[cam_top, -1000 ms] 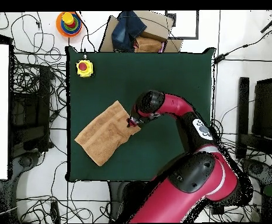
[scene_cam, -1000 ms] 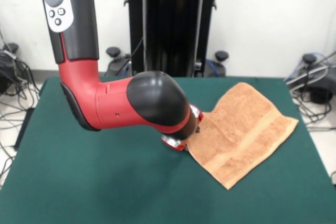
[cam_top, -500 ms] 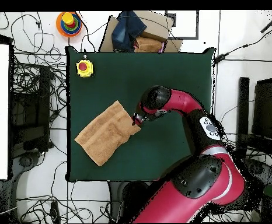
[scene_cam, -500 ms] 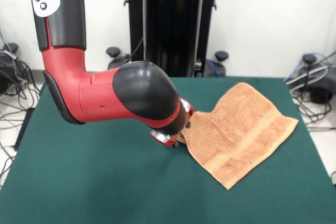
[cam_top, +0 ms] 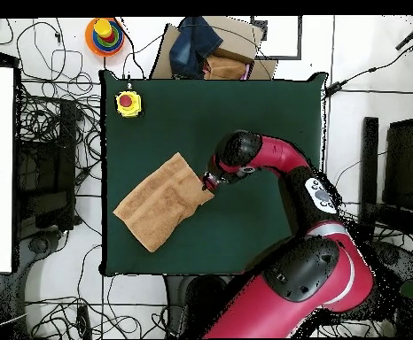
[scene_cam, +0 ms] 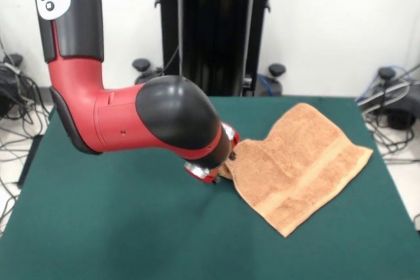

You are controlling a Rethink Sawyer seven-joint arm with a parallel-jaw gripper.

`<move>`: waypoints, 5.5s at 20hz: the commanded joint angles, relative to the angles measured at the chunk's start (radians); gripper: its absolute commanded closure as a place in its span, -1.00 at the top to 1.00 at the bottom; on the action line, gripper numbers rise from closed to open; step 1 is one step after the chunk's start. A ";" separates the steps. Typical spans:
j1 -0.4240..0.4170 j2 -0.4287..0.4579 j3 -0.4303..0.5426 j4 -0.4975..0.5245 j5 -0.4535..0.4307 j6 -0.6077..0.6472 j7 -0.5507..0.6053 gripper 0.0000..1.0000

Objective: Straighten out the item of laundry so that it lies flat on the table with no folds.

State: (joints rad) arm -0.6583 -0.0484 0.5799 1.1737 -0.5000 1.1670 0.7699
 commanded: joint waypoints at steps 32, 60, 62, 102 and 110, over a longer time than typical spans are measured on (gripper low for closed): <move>0.005 0.116 -0.042 -0.011 -0.057 0.142 -0.215 1.00; -0.005 0.063 -0.084 -0.067 -0.136 0.269 -0.320 1.00; -0.006 0.043 -0.091 -0.081 -0.153 0.302 -0.346 1.00; 0.021 -0.094 -0.017 0.188 -0.085 -0.100 0.040 1.00; 0.070 -0.144 -0.031 0.273 0.012 -0.295 0.156 1.00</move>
State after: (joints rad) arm -0.6521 -0.1393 0.5440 1.3470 -0.5531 0.9774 0.5585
